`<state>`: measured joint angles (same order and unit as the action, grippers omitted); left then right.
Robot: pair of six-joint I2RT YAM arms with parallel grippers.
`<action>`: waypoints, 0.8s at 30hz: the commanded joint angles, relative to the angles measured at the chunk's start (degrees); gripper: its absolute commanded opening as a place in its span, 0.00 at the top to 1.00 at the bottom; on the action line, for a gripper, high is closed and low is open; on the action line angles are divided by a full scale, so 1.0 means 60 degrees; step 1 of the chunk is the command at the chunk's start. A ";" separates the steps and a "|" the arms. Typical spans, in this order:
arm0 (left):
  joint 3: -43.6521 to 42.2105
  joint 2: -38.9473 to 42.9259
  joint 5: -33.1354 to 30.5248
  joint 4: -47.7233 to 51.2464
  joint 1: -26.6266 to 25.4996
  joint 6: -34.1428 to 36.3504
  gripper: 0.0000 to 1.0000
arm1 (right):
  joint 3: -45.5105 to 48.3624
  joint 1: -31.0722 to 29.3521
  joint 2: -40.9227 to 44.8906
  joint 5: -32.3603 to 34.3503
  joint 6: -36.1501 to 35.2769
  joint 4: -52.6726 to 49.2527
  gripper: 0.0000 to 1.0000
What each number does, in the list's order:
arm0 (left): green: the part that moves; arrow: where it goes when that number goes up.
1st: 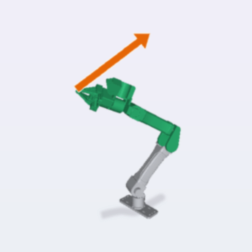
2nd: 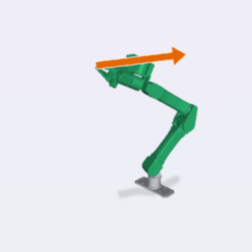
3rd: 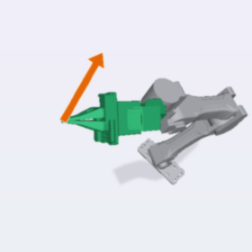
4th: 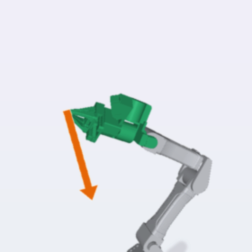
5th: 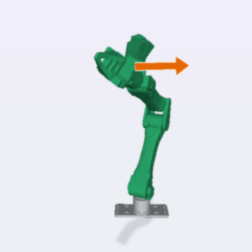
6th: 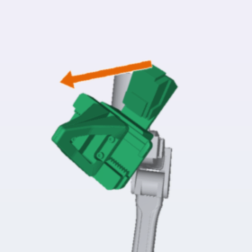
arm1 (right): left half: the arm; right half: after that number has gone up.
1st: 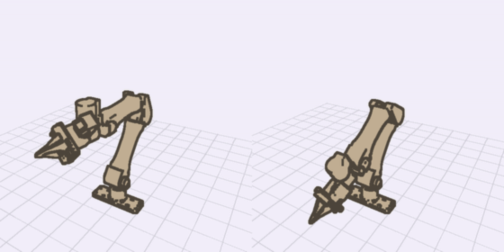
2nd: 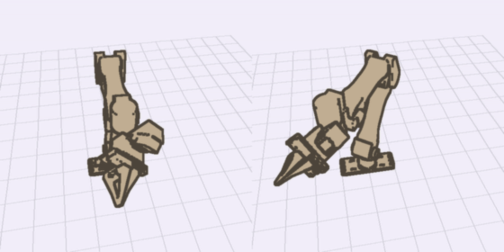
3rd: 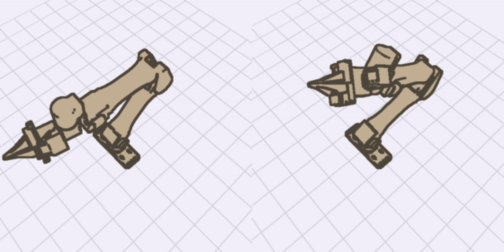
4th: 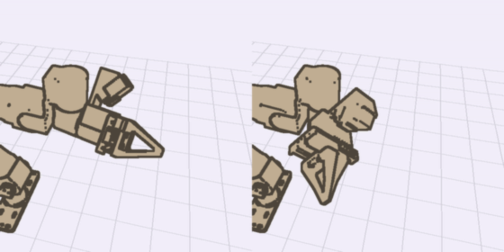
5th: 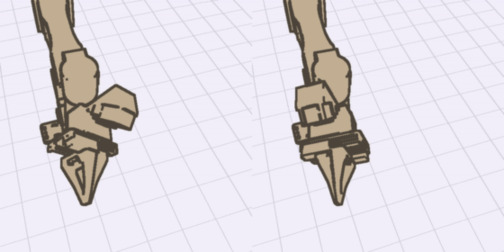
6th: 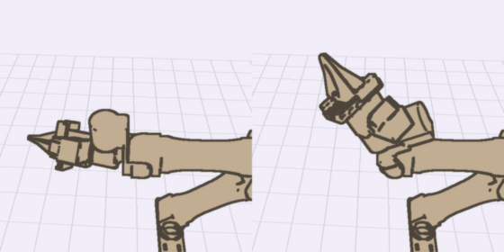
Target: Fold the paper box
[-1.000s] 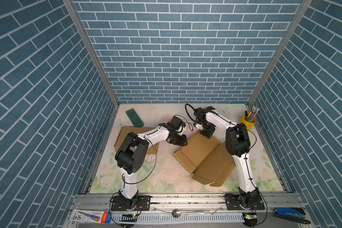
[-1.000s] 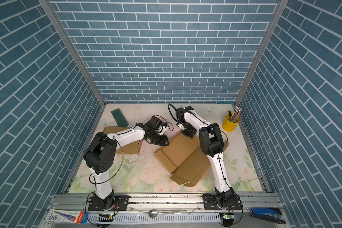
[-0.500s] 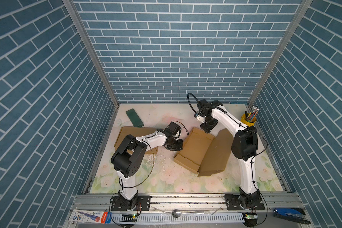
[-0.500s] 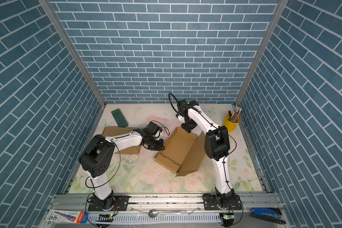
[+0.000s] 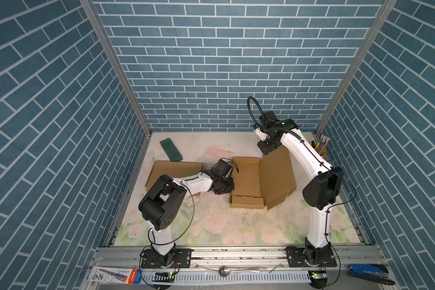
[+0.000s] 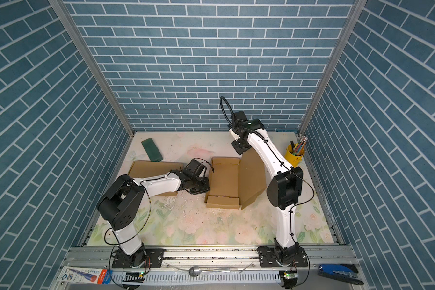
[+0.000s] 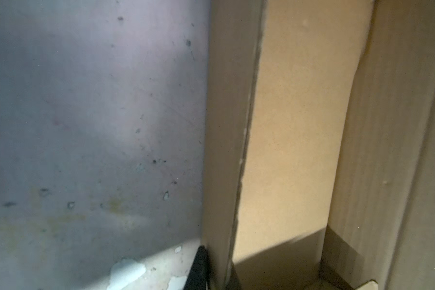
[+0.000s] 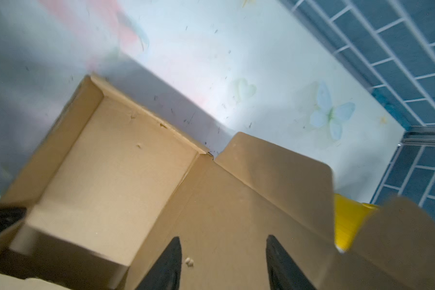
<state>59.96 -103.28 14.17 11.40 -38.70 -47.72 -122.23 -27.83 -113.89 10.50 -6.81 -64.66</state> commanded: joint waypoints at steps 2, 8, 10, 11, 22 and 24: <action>-0.0343 -0.0035 -0.1060 -0.1158 -0.0380 -0.2187 0.87 | 0.0093 0.0071 0.1221 -0.0042 0.1993 0.1119 0.46; -0.0560 -0.0494 -0.1884 -0.2589 -0.0947 -0.4732 0.87 | 0.1193 0.0083 0.2247 -0.0198 0.3412 0.1867 0.46; -0.0359 -0.0672 -0.2212 -0.2745 -0.1179 -0.5282 0.87 | 0.1775 0.0080 0.2642 -0.0266 0.3541 0.2200 0.46; -0.0185 -0.0774 -0.2379 -0.2676 -0.1277 -0.5435 0.86 | 0.2081 0.0083 0.2866 -0.0223 0.3599 0.2342 0.46; 0.0619 -0.1680 -0.4095 -0.2212 -0.2129 -0.7742 0.86 | 0.6343 0.0171 0.5502 -0.0075 0.5563 0.3251 0.49; 0.0917 -0.1930 -0.4199 -0.2052 -0.2291 -0.7981 0.86 | 0.7053 0.0171 0.5999 -0.0100 0.5858 0.3273 0.56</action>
<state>63.83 -111.63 -7.97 -3.22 -50.92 -90.45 -84.36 -27.03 -81.87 10.07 21.06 -46.76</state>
